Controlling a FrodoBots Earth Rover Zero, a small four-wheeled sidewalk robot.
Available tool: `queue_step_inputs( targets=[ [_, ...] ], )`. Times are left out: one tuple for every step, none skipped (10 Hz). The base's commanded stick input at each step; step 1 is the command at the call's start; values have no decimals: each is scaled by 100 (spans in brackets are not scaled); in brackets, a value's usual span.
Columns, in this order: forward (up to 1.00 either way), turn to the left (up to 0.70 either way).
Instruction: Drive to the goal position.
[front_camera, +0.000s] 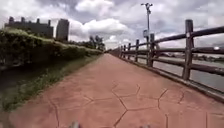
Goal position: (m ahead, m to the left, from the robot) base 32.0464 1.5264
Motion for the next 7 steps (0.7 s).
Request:
queue_step_inputs(
  targets=[
    [100, 0],
    [100, 0],
    [100, 0],
    [100, 0],
    [100, 0],
    [100, 0],
    [100, 0]
  ],
)
